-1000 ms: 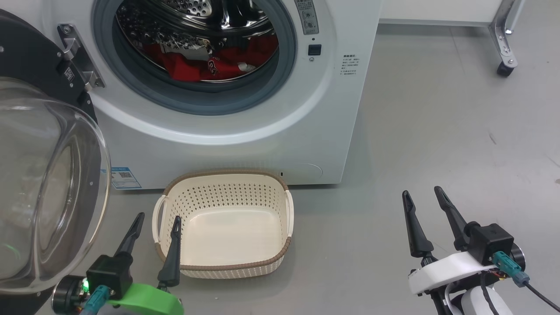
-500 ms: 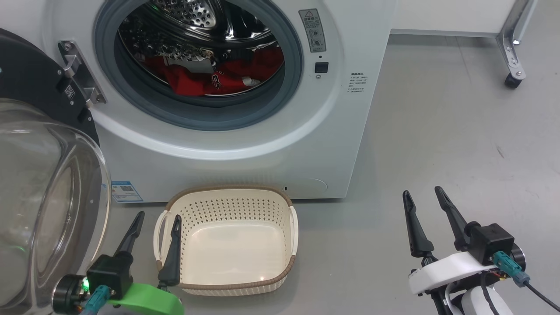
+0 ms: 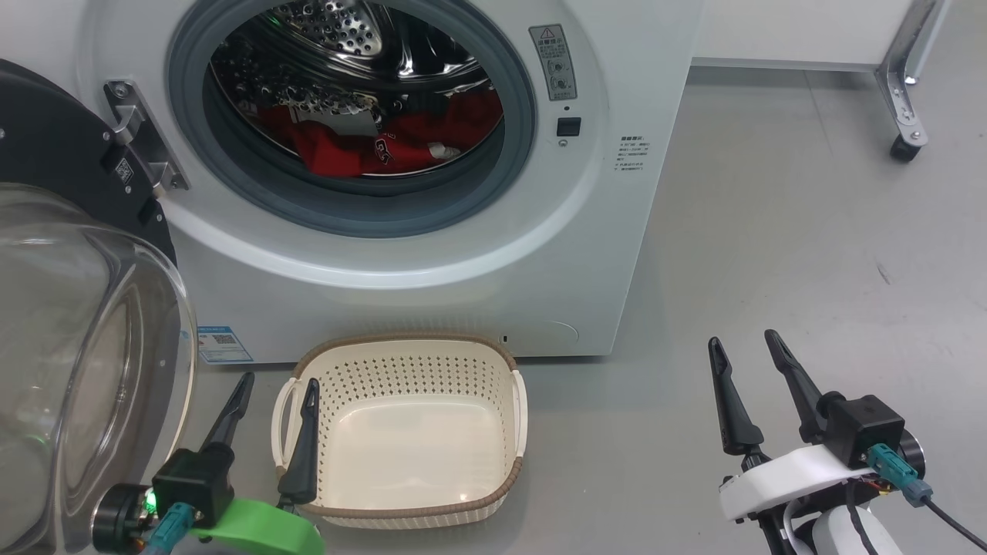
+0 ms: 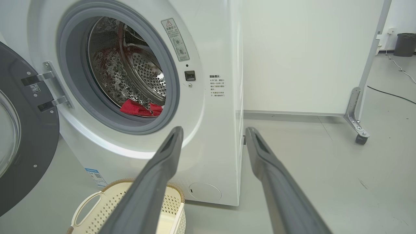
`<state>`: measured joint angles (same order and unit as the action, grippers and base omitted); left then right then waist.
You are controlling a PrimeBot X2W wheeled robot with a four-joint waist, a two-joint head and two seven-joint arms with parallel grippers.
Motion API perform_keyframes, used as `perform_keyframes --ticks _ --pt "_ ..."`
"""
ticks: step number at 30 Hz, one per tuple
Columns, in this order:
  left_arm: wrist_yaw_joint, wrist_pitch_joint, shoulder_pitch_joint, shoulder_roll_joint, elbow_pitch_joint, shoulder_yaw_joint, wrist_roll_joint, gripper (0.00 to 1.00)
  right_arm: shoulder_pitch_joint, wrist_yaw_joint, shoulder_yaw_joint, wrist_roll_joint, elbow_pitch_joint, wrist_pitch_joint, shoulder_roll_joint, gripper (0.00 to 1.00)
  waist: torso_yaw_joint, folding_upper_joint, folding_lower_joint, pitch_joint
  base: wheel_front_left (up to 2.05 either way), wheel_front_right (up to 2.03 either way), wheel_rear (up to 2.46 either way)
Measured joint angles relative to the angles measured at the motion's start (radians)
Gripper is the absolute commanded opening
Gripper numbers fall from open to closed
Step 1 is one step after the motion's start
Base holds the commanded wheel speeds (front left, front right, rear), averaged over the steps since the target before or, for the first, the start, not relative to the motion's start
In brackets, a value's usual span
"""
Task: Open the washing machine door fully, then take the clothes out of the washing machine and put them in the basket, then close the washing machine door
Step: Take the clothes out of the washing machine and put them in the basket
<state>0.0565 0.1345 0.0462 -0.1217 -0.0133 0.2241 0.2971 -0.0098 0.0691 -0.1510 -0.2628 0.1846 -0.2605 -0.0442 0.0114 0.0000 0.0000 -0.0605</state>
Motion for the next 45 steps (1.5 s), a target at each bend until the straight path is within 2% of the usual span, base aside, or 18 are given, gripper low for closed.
perform_keyframes --ticks 20,26,33,45 --pt "0.000 -0.001 -0.003 0.000 0.017 0.010 0.000 1.00 0.001 0.000 0.001 0.001 -0.008 0.000 0.000 1.00 0.000 0.0000 0.0000 -0.042 0.00 0.00 0.00" --pt "-0.020 -0.016 -0.049 0.001 0.006 0.027 0.002 1.00 -0.003 0.000 0.001 0.019 -0.023 0.000 0.000 1.00 0.000 0.0000 0.0000 -0.090 0.00 0.00 0.00" --pt "-0.056 -0.080 -0.162 0.024 -0.093 0.045 0.059 1.00 -0.037 0.003 -0.003 0.036 -0.040 0.000 0.000 1.00 -0.006 0.0000 0.0000 -0.171 0.00 0.00 0.00" --pt "-0.113 -0.292 -0.404 0.023 -0.307 0.044 0.125 1.00 -0.109 0.009 -0.029 0.033 -0.066 0.000 -0.001 1.00 -0.062 0.0000 0.0000 -0.322 0.00 0.00 0.00"
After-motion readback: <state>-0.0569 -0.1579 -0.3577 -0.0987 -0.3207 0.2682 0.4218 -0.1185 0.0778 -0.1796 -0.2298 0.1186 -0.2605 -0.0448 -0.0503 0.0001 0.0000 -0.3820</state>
